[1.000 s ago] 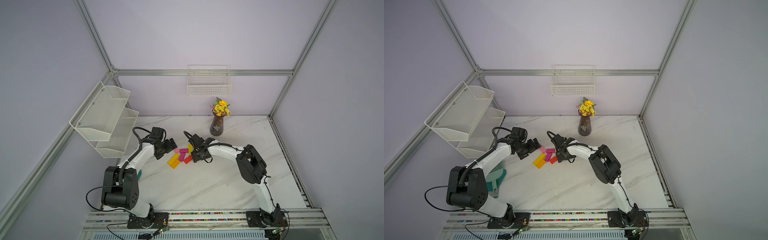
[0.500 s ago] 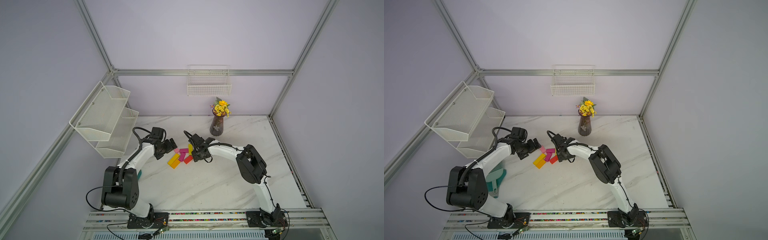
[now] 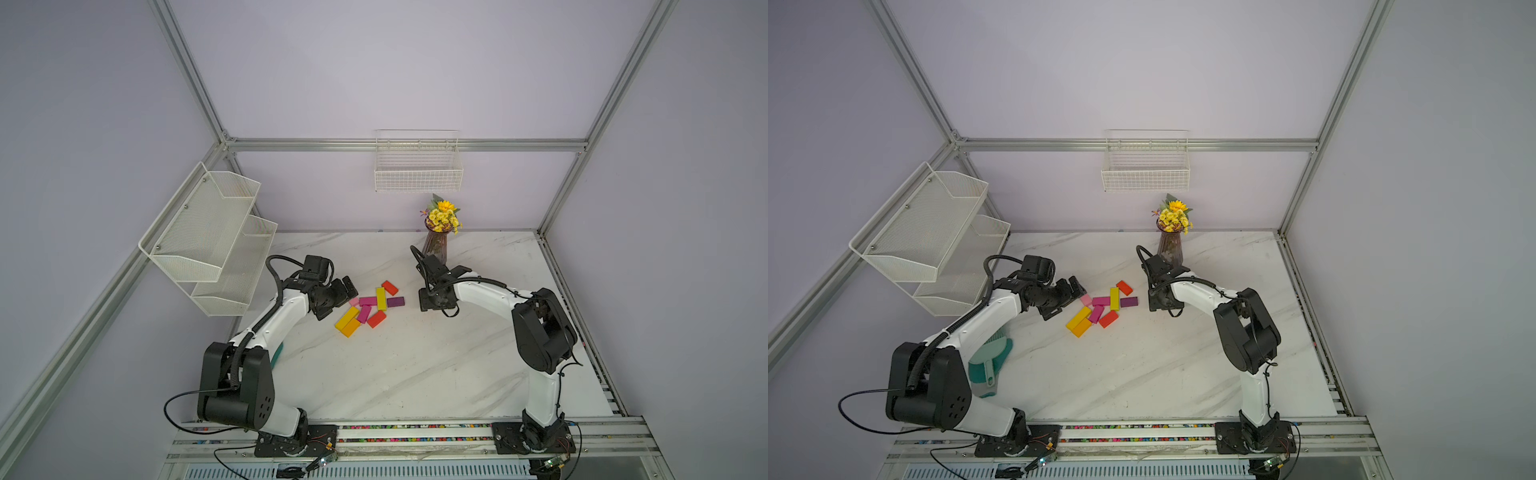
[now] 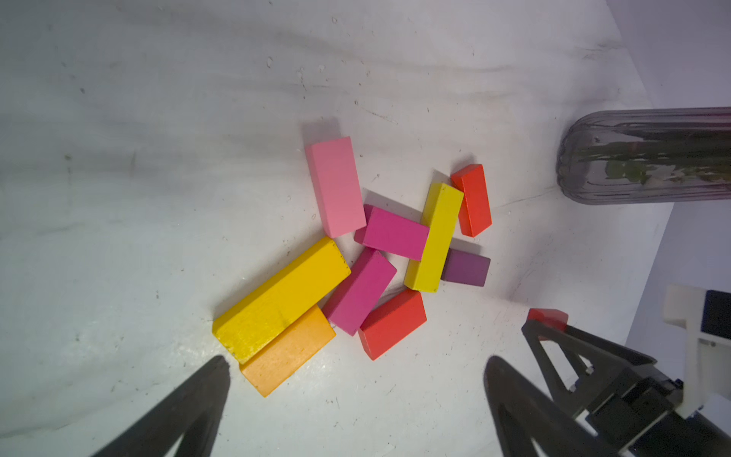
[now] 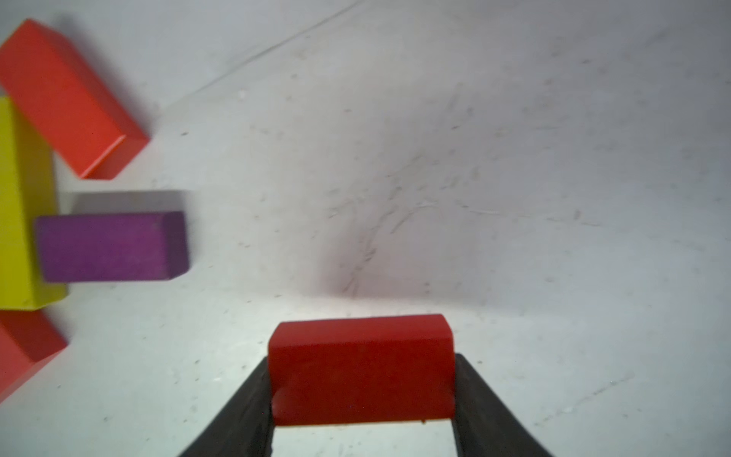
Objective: Assemble the letter c with building blocks
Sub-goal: Place the building block at the center of the board.
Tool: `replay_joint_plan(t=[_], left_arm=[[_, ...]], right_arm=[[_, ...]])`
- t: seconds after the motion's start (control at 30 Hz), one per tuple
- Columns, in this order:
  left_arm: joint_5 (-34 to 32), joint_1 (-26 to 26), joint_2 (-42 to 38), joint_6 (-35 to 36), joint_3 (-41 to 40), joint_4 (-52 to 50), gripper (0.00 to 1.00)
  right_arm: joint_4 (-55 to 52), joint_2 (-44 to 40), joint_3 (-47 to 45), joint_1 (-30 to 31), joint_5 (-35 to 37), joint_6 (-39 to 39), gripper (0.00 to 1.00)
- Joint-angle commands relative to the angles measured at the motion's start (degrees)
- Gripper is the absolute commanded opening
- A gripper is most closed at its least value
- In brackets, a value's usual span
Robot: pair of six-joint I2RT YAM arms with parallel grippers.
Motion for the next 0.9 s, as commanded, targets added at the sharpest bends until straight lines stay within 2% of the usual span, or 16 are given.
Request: replay_joint_plan(t=[0.0, 0.3, 0.7, 0.87], left_arm=[[0.5, -2.5, -1.4, -2.6, -0.4, 1.0, 1.0], [-0.2, -5.6, -1.7, -4.8, -1.2, 1.5, 1.0], [-0.6, -6.1, -1.9, -5.4, -1.4, 1.6, 1.0], [-0.6, -6.2, -1.7, -5.4, -1.6, 1.8, 1.0]], right_arm=[[0.9, -1.0, -1.5, -0.8, 2.1, 1.3, 0.51], [2.5, -0.6, -4.1, -2.8, 3.1, 1.2, 0.51], [3.8, -0.1, -6.5, -3.0, 3.0, 4.1, 0.52], [4.0, -0.1, -7.1, -3.0, 2.8, 4.5, 0.57]])
